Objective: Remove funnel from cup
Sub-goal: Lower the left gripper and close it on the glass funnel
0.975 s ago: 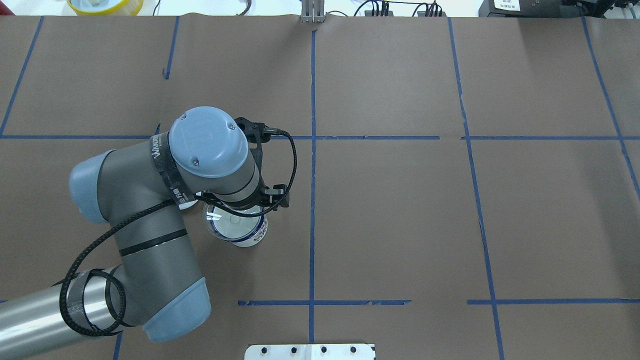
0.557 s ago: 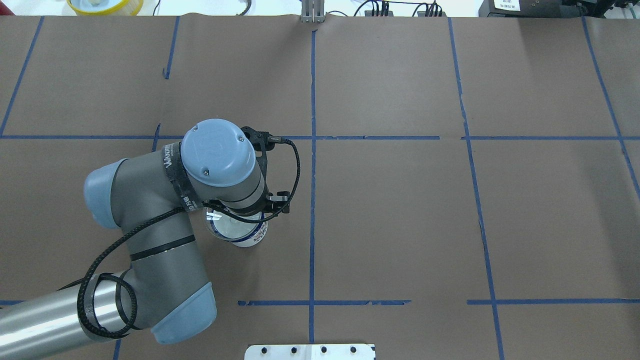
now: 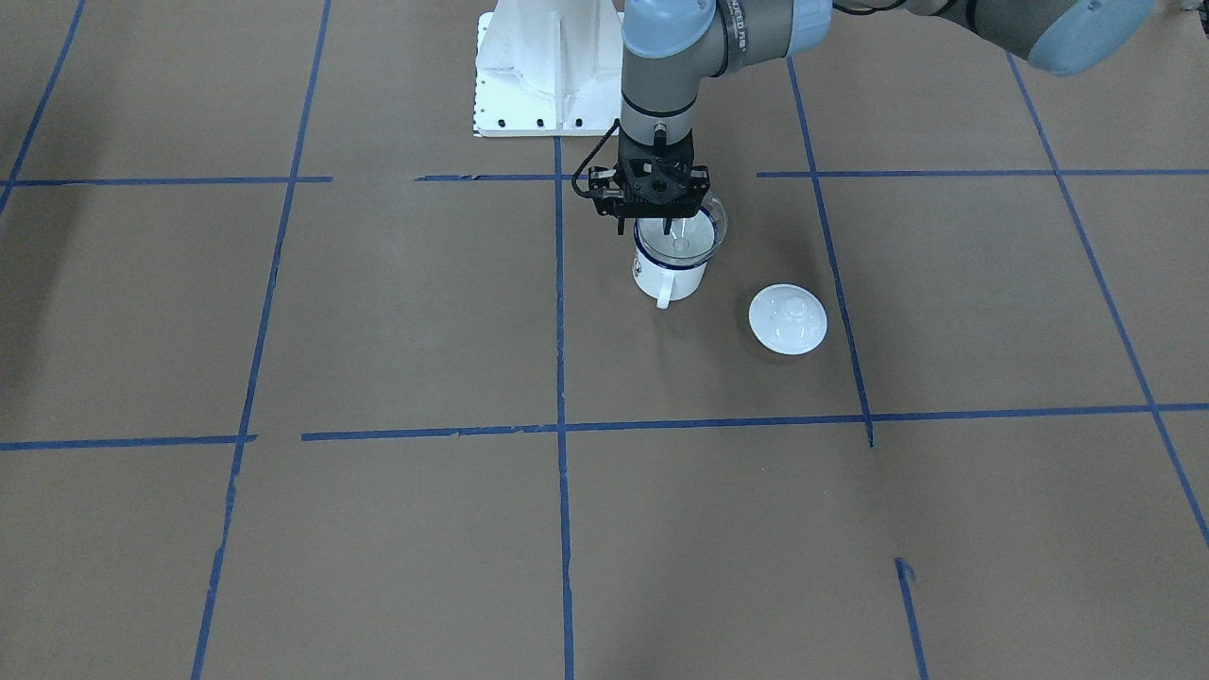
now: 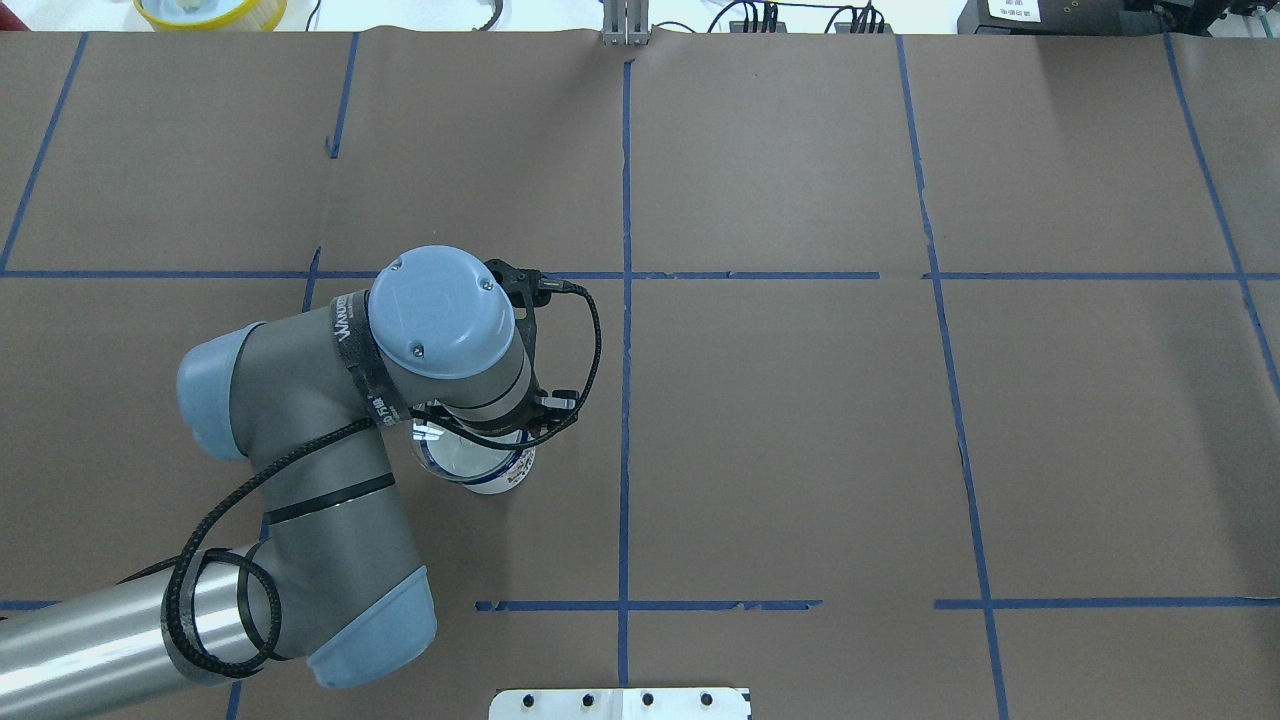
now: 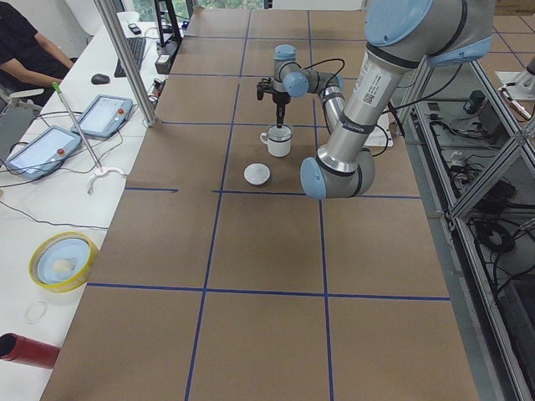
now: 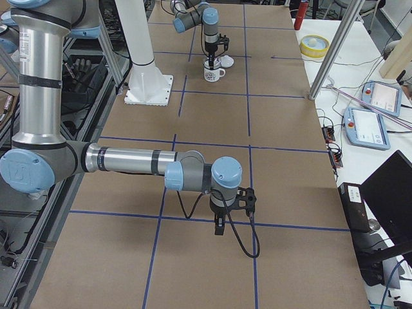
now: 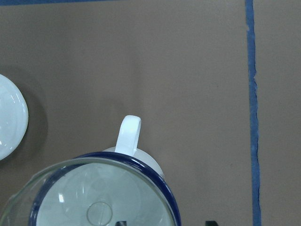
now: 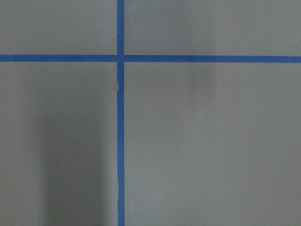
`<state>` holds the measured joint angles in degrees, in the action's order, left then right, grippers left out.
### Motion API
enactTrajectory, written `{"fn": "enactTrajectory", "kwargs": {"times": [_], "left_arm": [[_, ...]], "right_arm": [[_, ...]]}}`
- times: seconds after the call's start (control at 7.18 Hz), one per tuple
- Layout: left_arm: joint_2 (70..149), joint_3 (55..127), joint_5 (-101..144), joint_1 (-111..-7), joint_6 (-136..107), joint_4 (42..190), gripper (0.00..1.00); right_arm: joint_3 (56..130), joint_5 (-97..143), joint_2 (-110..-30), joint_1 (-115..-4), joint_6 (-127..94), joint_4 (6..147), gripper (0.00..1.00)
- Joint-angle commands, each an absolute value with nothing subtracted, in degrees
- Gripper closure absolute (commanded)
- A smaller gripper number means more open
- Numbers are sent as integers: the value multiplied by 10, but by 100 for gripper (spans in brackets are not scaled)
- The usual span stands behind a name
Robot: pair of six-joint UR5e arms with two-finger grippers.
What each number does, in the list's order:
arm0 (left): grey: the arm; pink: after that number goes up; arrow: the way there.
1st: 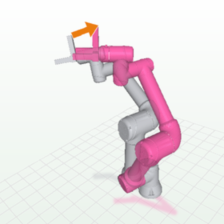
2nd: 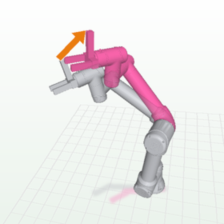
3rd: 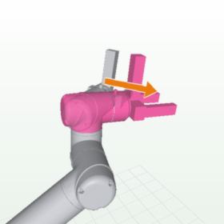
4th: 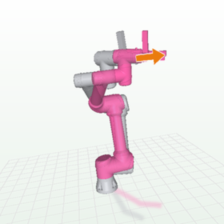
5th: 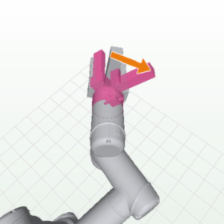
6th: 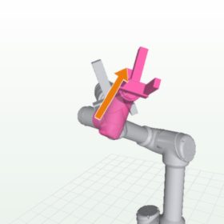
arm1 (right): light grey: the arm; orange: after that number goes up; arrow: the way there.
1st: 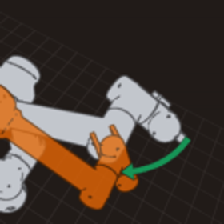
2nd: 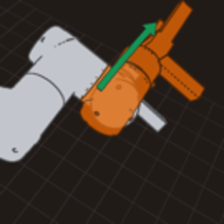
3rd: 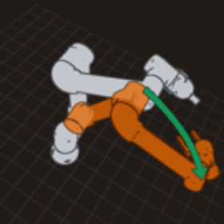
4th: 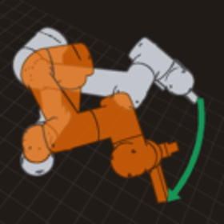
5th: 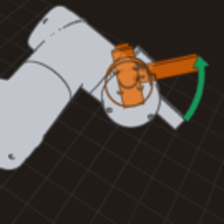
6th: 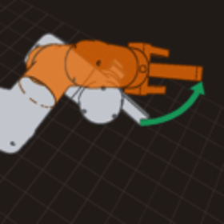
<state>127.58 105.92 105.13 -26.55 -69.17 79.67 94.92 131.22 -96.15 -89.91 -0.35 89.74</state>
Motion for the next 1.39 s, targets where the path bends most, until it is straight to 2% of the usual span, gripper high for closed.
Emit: {"fn": "enactTrajectory", "kwargs": {"times": [0.0, 0.14, 0.56, 0.98, 1.25], "left_arm": [[1276, 1059, 1052, -265, -692, 797, 75], [1276, 1062, 1051, -265, -692, 796, 87], [1275, 1082, 1051, -267, -691, 794, 98], [1283, 1176, 1051, -277, -691, 692, 100], [1329, 1229, 1052, -326, -691, 588, 100]], "right_arm": [[949, 1312, -962, -899, -4, 897, 0], [949, 1312, -962, -899, -4, 897, 0], [949, 1312, -962, -899, -4, 897, 0], [949, 1312, -962, -899, -4, 897, 0], [949, 1312, -962, -899, -4, 897, 0]]}}
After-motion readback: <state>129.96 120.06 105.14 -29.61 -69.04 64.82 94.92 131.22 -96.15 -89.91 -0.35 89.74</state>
